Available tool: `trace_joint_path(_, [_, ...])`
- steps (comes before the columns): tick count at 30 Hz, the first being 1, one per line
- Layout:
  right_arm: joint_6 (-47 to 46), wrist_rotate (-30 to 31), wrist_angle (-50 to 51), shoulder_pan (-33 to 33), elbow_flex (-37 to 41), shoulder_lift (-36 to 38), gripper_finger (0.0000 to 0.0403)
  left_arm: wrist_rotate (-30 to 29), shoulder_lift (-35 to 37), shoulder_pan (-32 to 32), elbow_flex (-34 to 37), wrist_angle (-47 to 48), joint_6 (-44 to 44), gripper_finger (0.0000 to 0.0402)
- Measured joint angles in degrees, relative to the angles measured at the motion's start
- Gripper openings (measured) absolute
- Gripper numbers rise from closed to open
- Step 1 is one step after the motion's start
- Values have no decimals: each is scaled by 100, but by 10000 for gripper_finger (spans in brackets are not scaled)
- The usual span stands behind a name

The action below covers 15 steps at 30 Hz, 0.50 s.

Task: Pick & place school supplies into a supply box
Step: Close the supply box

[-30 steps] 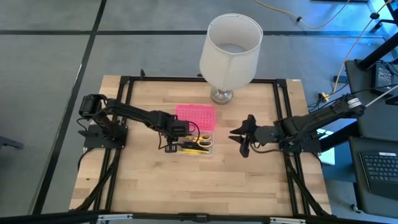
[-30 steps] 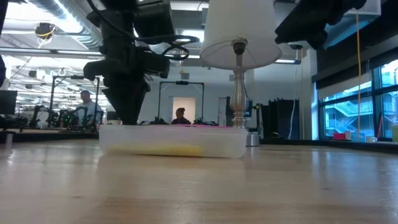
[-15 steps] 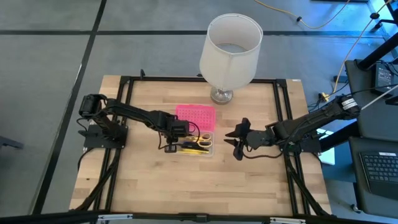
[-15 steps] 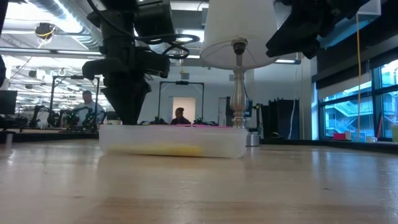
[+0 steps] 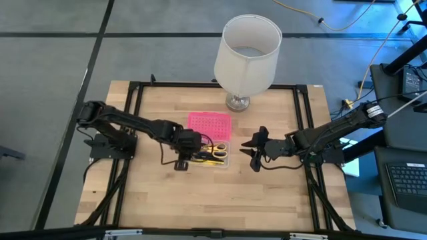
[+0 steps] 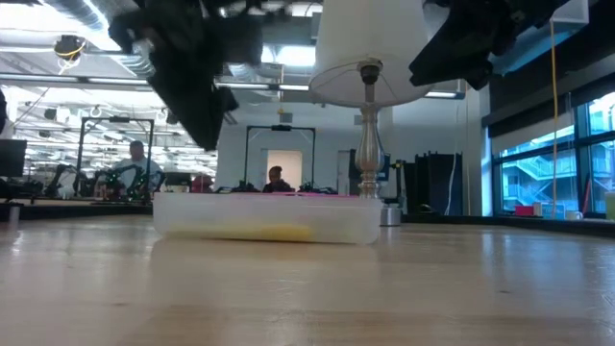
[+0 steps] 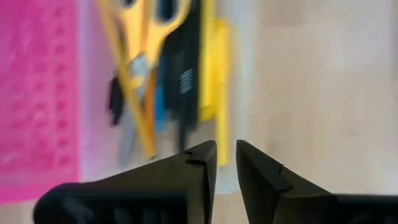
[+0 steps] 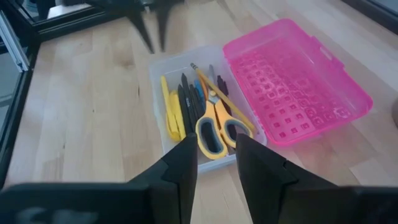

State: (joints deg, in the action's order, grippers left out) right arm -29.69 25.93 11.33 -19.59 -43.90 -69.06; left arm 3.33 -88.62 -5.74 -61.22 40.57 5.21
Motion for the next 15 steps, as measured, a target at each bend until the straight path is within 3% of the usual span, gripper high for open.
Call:
trace_joint_path(11, [177, 0, 7, 0, 0, 2, 114, 67, -56, -661, -64, -400, 246, 129])
trace_joint_path(15, [172, 0, 27, 0, 0, 2, 114, -558, -58, -710, -53, -458, 544, 157])
